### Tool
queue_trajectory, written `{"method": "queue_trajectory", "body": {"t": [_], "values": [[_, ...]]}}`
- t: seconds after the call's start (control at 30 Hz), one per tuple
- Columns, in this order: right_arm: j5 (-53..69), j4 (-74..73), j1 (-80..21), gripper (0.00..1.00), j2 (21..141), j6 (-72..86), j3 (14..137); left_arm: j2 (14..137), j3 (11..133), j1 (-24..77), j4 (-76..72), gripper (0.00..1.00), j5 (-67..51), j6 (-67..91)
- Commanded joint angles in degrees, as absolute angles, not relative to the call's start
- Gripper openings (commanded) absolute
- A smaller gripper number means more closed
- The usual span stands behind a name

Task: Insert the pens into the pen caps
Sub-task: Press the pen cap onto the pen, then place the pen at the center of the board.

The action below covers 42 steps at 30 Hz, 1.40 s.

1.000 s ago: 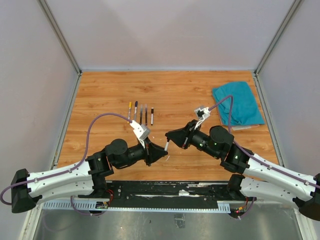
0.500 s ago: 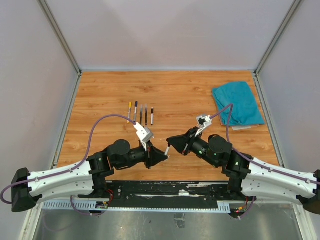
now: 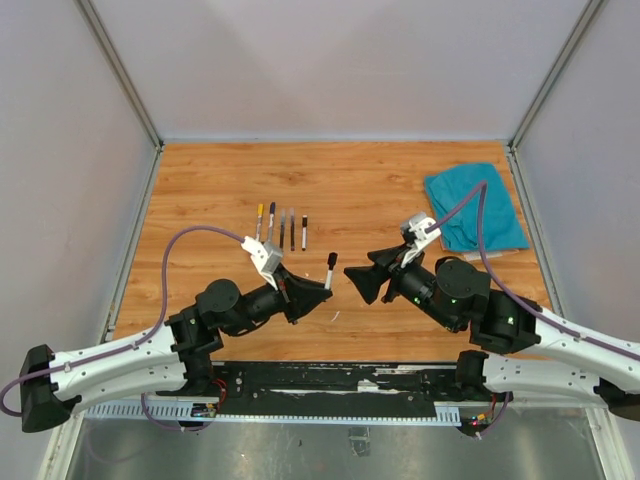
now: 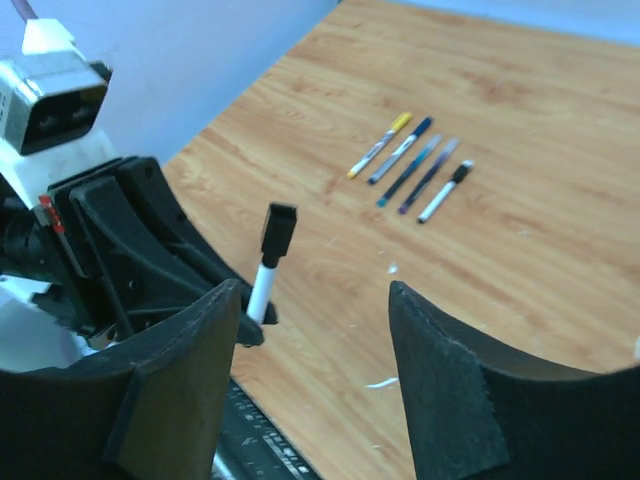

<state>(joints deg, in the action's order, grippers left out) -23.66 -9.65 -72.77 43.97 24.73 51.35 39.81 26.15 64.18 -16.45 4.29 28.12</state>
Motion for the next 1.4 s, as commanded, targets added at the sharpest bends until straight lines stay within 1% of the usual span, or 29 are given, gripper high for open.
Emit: {"method": "queue_trajectory", "body": {"t": [0.0, 0.13, 0.23, 0.33, 0.4, 0.47, 0.53, 0.6, 0.8, 0.9, 1.07, 1.2, 1.37], "values": [[-30.1, -17.4, -73.4, 0.63, 43.3, 14.9, 54.6, 37.4, 22.8, 64.1, -17.4, 0.0, 5.1, 28.4], [-32.1, -27.3, -71.9, 0.72, 47.0, 13.1, 57.2, 36.4, 22.0, 64.0, -17.4, 0.0, 3.3, 26.1], [-26.7, -34.9, -65.8, 0.74, 51.3, 13.4, 59.9, 36.7, 22.5, 64.1, -16.9, 0.0, 1.7, 24.0], [-13.6, -34.2, -55.5, 0.75, 52.2, 14.1, 57.6, 38.4, 24.1, 64.0, -14.9, 0.0, 2.4, 23.0], [-2.7, -30.8, -44.2, 0.76, 51.1, 15.8, 53.9, 40.2, 25.6, 64.1, -12.8, 0.01, 4.9, 23.4], [6.5, -27.0, -35.6, 0.76, 49.0, 18.6, 49.1, 43.0, 28.0, 64.0, -9.5, 0.01, 10.5, 24.6], [11.2, -24.3, -29.9, 0.77, 45.8, 22.1, 45.3, 46.9, 31.5, 63.8, -5.6, 0.01, 14.3, 25.1], [13.0, -23.1, -26.9, 0.78, 41.5, 24.0, 42.2, 51.4, 35.9, 63.0, -1.8, 0.01, 16.8, 25.6], [13.2, -26.0, -25.7, 0.81, 33.3, 26.1, 38.1, 65.6, 43.8, 55.5, 1.3, 0.01, 16.0, 27.8], [13.3, -27.7, -25.8, 0.88, 29.5, 27.0, 36.9, 71.6, 46.9, 51.9, 1.5, 0.0, 15.9, 28.7], [12.6, -31.0, -25.8, 0.95, 25.2, 28.3, 36.0, 81.8, 53.7, 48.7, 4.4, 0.0, 17.9, 28.4], [13.0, -32.0, -25.8, 0.96, 23.9, 28.2, 35.9, 90.1, 59.7, 46.9, 7.9, 0.0, 20.3, 29.0], [13.4, -32.4, -25.8, 0.96, 24.2, 28.6, 36.0, 97.8, 64.2, 44.3, 9.8, 0.0, 20.9, 30.7]]}}
